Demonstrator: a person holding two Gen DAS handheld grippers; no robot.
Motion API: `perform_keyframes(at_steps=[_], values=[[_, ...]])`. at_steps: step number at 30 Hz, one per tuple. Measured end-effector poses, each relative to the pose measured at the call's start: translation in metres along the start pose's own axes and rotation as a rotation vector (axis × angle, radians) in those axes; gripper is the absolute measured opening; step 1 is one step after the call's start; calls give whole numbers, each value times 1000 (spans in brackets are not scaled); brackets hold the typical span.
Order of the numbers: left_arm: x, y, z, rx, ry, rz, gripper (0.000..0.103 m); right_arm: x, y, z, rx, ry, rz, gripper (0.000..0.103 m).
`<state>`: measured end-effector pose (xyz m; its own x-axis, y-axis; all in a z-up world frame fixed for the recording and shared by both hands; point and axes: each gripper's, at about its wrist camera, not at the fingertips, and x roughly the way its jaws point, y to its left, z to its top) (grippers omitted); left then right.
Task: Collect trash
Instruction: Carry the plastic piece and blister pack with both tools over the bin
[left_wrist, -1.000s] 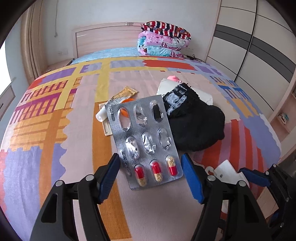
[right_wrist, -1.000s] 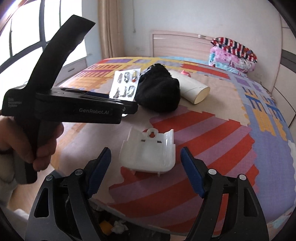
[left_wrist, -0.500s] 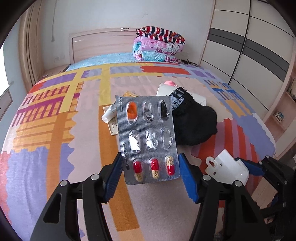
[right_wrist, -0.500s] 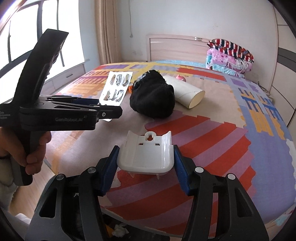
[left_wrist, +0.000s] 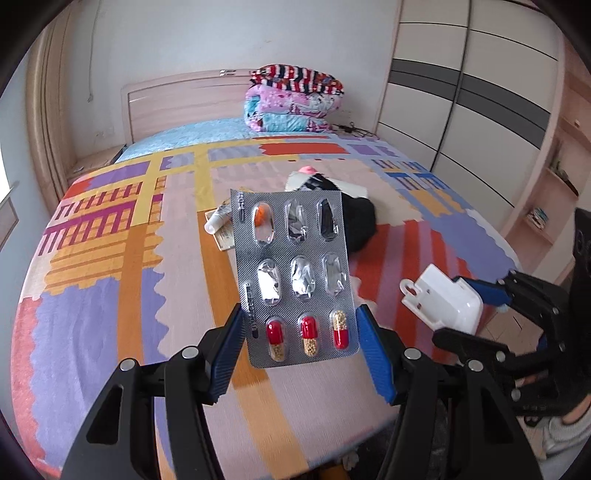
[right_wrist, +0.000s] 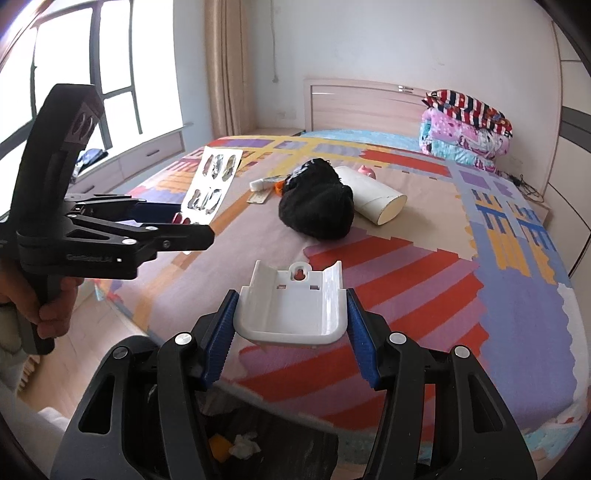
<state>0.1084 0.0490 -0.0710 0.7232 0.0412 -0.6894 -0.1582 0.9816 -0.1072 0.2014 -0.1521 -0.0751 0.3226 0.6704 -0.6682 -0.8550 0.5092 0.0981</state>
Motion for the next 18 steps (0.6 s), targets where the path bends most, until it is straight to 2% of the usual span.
perform_keyframes(at_steps=[13, 18], values=[[-38, -26, -38, 77, 28, -102, 58, -32, 15, -19, -33, 13, 46, 56], [-44, -35, -52, 104, 52, -139, 58, -37, 20, -32, -38, 47, 74, 56]])
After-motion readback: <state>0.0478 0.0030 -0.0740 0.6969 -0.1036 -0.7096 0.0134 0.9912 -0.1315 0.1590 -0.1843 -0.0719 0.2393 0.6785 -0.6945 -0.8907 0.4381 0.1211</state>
